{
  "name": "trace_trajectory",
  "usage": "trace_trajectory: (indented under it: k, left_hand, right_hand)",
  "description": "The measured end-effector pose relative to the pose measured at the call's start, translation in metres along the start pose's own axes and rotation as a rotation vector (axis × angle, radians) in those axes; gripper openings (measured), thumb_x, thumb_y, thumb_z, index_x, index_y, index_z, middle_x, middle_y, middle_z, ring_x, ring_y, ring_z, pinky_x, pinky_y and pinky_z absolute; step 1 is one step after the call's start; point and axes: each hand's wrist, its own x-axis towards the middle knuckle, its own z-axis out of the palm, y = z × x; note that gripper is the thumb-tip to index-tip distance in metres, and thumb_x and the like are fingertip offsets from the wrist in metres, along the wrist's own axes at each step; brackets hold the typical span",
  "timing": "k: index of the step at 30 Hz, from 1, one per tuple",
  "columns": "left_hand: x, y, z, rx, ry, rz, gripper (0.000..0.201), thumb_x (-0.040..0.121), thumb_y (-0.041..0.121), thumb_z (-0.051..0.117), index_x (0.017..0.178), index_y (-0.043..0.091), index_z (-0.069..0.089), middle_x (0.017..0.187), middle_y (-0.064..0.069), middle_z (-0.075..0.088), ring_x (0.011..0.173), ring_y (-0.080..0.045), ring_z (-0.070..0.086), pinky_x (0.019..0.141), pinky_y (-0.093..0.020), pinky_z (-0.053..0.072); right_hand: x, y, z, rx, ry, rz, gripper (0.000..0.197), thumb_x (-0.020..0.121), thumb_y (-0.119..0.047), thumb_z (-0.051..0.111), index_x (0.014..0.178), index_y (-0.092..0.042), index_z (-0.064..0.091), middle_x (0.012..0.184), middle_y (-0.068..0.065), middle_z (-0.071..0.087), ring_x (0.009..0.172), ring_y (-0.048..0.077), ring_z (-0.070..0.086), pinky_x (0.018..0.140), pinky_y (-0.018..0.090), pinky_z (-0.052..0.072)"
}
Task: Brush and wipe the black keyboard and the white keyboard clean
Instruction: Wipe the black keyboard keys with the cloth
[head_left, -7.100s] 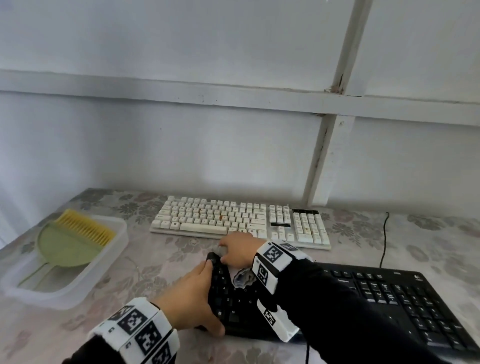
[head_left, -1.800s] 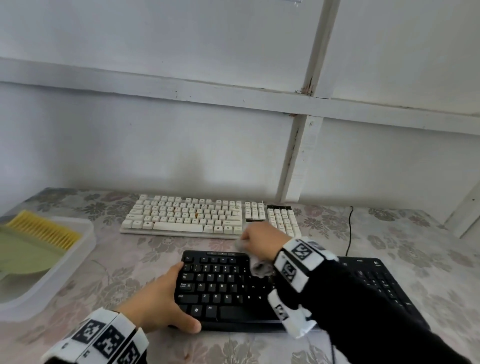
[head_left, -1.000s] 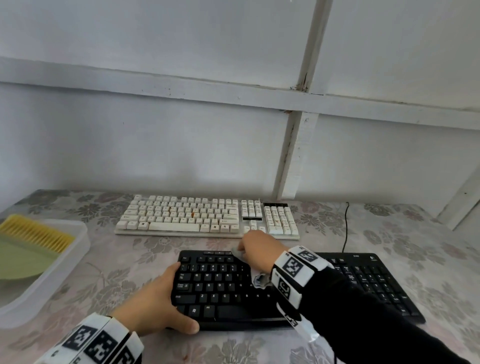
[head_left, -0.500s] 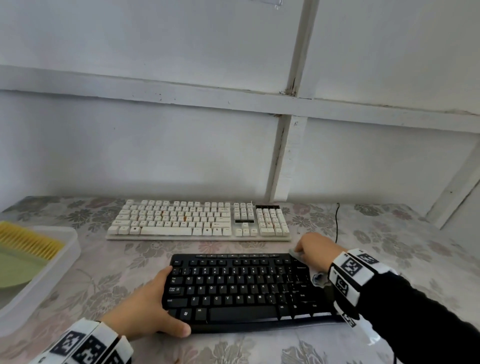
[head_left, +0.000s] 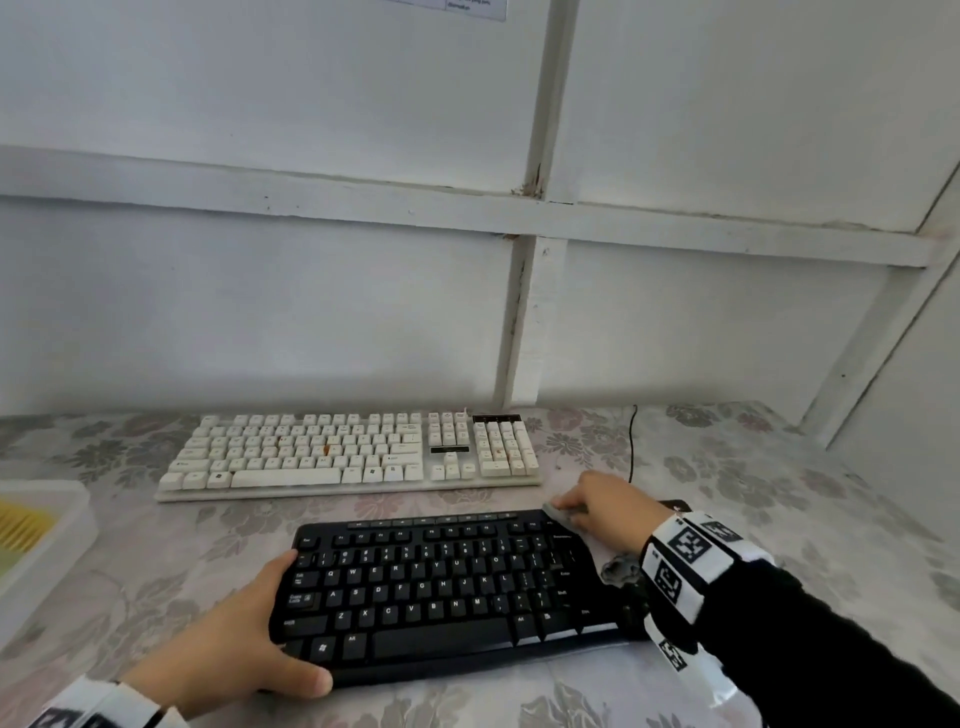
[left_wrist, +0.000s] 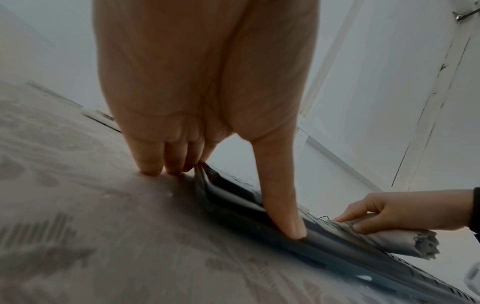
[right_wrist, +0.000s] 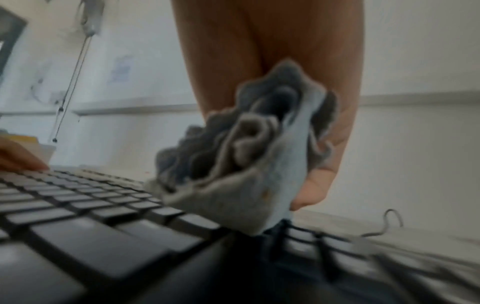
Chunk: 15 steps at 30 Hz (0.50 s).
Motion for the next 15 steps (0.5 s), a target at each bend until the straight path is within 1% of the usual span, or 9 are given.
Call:
trace_trajectory:
  k: [1,2,4,6,7,9,12,14,15]
  left_hand:
    - [-0.001,0.001,0.0,0.009,-0.006,0.0,0.136,0.033,0.042,0.093,0.142,0.032,0.013,0.112,0.027,0.045,0.099,0.008,0.047,0.073,-0.006,0.036]
    - [0.0,0.002,0.0,0.012,-0.002,-0.004,0.138,0.03,0.043,0.093,0.142,0.032,0.014,0.11,0.028,0.044,0.097,0.008,0.047,0.072,-0.006,0.035]
    - [-0.002,0.005,0.0,0.018,0.001,-0.011,0.136,0.028,0.045,0.093,0.138,0.036,0.014,0.106,0.028,0.043,0.093,0.008,0.046,0.07,-0.005,0.034]
    - [-0.002,0.004,-0.001,0.027,-0.012,-0.012,0.146,0.007,0.059,0.085,0.133,0.04,0.015,0.108,0.028,0.045,0.096,0.007,0.048,0.072,-0.007,0.035]
    - [-0.001,0.002,-0.001,0.033,-0.014,-0.01,0.15,0.002,0.062,0.082,0.135,0.039,0.016,0.11,0.027,0.046,0.099,0.005,0.049,0.075,-0.009,0.037]
    - [-0.001,-0.001,0.0,0.038,-0.018,-0.005,0.155,0.003,0.06,0.085,0.139,0.036,0.015,0.112,0.026,0.046,0.102,0.003,0.05,0.078,-0.012,0.038]
    - [0.002,-0.004,0.001,0.032,-0.005,-0.004,0.141,0.024,0.043,0.089,0.143,0.034,0.013,0.11,0.027,0.045,0.103,0.0,0.05,0.077,-0.013,0.037]
    - [0.003,-0.006,0.001,0.041,0.0,-0.019,0.138,0.028,0.041,0.088,0.144,0.034,0.013,0.112,0.026,0.046,0.105,-0.002,0.051,0.082,-0.017,0.039]
    - [0.003,-0.007,0.0,0.047,-0.002,-0.019,0.14,0.026,0.042,0.089,0.143,0.035,0.013,0.112,0.025,0.046,0.106,-0.002,0.051,0.082,-0.017,0.039]
  right_hand:
    - [-0.001,0.009,0.0,-0.001,-0.002,0.018,0.035,0.096,-0.014,0.046,0.129,-0.017,0.058,0.118,0.0,0.06,0.105,0.016,0.057,0.09,0.017,0.035]
    - [-0.002,0.018,0.0,-0.006,-0.001,0.037,0.036,0.096,-0.012,0.047,0.13,-0.017,0.057,0.115,-0.002,0.06,0.105,0.017,0.057,0.088,0.016,0.035]
    - [-0.003,0.034,0.0,0.005,0.02,0.068,0.036,0.095,-0.01,0.048,0.129,-0.017,0.057,0.12,0.002,0.062,0.11,0.02,0.057,0.089,0.019,0.038]
    - [-0.004,0.049,0.001,0.032,0.055,0.11,0.033,0.096,-0.012,0.049,0.127,-0.015,0.059,0.123,0.003,0.062,0.11,0.019,0.058,0.091,0.02,0.039]
    - [-0.004,0.056,0.001,0.052,0.071,0.135,0.032,0.095,-0.013,0.05,0.126,-0.013,0.06,0.121,0.004,0.063,0.109,0.018,0.059,0.091,0.02,0.039]
    - [-0.005,0.07,0.001,0.075,0.083,0.188,0.03,0.095,-0.015,0.051,0.121,-0.005,0.062,0.121,0.008,0.064,0.111,0.022,0.06,0.092,0.024,0.042]
    - [-0.008,0.089,-0.005,0.07,0.063,0.292,0.03,0.096,-0.017,0.05,0.115,0.002,0.063,0.12,0.017,0.063,0.111,0.028,0.059,0.082,0.027,0.044]
    - [-0.008,0.097,-0.014,0.045,0.029,0.35,0.03,0.096,-0.018,0.05,0.114,0.0,0.064,0.117,0.018,0.064,0.095,0.023,0.066,0.072,0.025,0.039]
    - [-0.008,0.097,-0.019,0.026,0.009,0.361,0.03,0.095,-0.018,0.05,0.114,-0.001,0.065,0.116,0.017,0.065,0.087,0.02,0.064,0.07,0.021,0.036]
